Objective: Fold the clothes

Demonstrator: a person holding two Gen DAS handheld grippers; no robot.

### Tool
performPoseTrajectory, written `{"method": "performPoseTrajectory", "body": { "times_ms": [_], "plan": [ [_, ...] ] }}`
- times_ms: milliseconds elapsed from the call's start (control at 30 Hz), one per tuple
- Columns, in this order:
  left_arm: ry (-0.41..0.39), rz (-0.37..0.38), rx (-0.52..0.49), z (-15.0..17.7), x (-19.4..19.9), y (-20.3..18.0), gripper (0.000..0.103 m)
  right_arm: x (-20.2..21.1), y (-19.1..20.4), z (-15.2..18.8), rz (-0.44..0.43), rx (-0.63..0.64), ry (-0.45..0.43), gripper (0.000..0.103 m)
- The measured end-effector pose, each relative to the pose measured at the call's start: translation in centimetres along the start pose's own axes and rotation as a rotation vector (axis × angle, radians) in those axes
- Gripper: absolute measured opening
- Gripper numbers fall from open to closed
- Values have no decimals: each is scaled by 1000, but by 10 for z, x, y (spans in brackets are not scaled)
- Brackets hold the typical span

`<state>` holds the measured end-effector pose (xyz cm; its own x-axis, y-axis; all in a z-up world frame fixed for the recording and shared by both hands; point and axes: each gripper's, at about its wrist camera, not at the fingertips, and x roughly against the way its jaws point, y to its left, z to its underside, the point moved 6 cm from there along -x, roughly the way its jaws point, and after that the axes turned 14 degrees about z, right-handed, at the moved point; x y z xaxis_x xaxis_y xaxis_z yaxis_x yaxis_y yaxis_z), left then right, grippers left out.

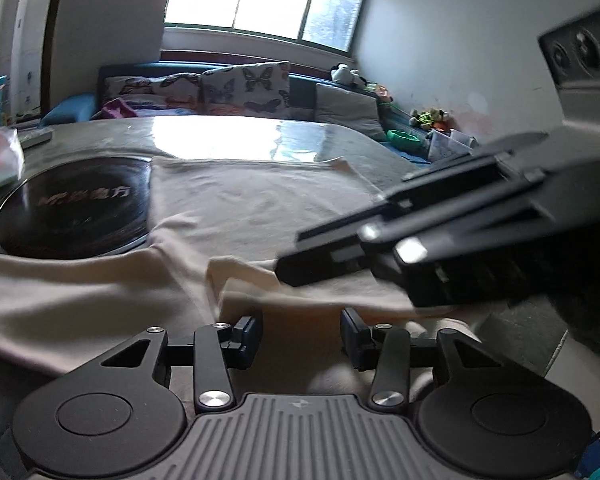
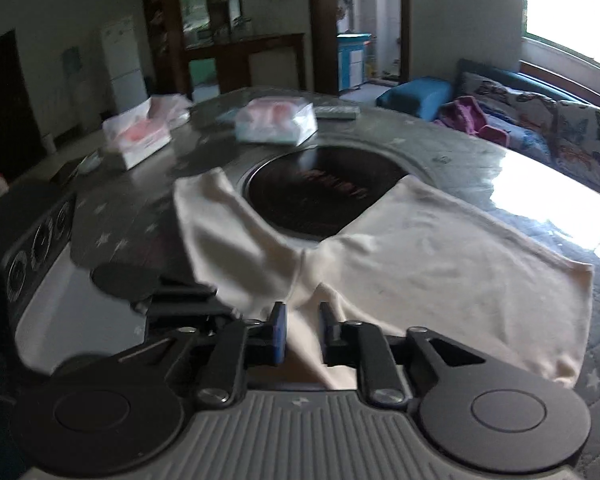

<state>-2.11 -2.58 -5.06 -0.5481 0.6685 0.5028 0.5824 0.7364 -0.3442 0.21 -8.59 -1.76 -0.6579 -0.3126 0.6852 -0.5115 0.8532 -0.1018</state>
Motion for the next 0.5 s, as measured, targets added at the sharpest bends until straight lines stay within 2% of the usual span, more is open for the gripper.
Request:
{"method": "performPoseTrajectory", "body": {
  "times_ms": [33,100,267,400,500],
  "plan": [
    [1,-5,5,1,1,1,47,3,0,2,-3,4,-3,22],
    [0,-12,10,2,5,4,47,12,-5,5,5,-7,-9,33],
    [-27,-51,29,1,23,12,47,33,-48,26,95,-82,6,34],
    [-60,-100,55,-4,39,24,45,48,-94,63,205,-186,66,34],
    [-69,-106,54,-10,42,26,43,56,-119,87,266,-253,94,34]
  ]
}}
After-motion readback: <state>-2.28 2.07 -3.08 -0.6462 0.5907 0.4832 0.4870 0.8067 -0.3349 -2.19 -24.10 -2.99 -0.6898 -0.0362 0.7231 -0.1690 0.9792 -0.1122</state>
